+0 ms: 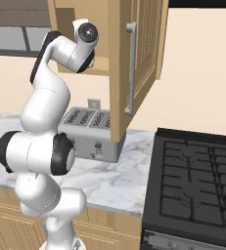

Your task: There is a bowl on the dining counter. Grab a lemon wedge from the fridge and place it in the bowl. Then get the liquor bottle and glass cup from the cabinet and place them next to the bowl.

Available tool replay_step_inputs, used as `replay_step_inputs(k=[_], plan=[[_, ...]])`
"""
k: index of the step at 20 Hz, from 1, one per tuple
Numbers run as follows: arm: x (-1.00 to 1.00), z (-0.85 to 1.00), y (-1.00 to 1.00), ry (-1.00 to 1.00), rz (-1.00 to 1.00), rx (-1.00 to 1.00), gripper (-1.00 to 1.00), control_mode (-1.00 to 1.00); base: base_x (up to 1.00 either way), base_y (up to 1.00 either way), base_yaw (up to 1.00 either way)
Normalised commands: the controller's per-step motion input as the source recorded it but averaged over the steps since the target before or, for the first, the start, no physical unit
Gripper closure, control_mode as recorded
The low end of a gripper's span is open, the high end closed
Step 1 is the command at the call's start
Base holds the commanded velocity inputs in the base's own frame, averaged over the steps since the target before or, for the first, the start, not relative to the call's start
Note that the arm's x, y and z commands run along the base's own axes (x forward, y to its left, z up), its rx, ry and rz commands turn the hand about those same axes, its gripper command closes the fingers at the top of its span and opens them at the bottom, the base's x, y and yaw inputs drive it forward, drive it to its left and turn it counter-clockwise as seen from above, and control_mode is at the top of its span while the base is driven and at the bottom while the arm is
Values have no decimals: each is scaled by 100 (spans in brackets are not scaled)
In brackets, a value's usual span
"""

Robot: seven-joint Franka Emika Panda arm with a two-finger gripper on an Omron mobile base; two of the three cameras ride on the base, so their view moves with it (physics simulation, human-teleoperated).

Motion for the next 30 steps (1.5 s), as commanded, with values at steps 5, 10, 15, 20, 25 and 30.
replay_step_inputs(k=[5,10,15,20,25,30], plan=[[38,-3,0,0,0,0,-100,-100,0,0,0],[39,-9,0,1,0,0,-100,-100,0,0,0],[39,-13,0,1,0,0,-100,-100,0,0,0],[37,-11,0,0,0,0,-100,-100,0,0,0],[37,-7,0,0,0,0,-100,-100,0,0,0],[37,-4,4,0,0,0,-100,-100,0,0,0]])
